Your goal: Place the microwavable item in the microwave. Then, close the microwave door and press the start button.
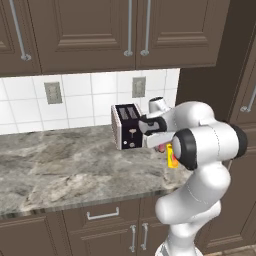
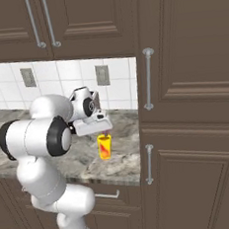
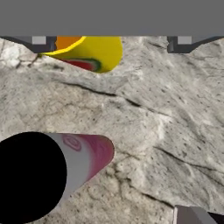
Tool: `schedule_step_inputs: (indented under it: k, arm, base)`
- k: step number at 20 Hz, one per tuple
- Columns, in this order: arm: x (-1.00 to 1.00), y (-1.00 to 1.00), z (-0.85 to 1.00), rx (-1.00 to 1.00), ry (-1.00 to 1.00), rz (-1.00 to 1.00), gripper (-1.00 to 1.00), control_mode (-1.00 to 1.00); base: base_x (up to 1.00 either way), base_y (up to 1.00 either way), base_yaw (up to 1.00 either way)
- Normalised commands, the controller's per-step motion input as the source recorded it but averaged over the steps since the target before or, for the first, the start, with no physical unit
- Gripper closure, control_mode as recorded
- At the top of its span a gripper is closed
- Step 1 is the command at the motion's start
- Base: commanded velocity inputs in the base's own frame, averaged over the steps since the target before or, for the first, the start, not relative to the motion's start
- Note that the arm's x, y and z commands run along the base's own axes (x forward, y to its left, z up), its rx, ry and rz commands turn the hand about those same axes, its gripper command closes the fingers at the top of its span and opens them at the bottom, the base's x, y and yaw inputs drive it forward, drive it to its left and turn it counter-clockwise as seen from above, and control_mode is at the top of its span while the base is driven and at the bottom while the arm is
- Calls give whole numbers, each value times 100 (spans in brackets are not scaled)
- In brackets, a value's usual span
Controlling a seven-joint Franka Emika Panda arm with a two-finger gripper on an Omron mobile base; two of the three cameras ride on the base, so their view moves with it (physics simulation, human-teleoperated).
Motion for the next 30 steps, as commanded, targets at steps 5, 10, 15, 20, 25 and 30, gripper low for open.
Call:
schedule_step_inputs:
  k: [5, 10, 15, 20, 25, 30]
  arm:
    - [-7, 0, -14, 0, -2, 0, -100, -100]
    - [-24, 0, -13, 0, -6, 0, -100, -100]
    - [-30, 0, -15, 0, -7, 0, -100, -100]
    - [-37, 0, -19, 0, -8, 0, -100, -100]
    - [-44, 0, -23, 0, -7, 0, -100, -100]
    - [-13, 0, -32, 0, -1, 0, 100, -100]
  base:
    - [0, 0, 0]
    - [0, 0, 0]
    - [0, 0, 0]
    - [0, 0, 0]
    - [0, 0, 0]
    - [0, 0, 0]
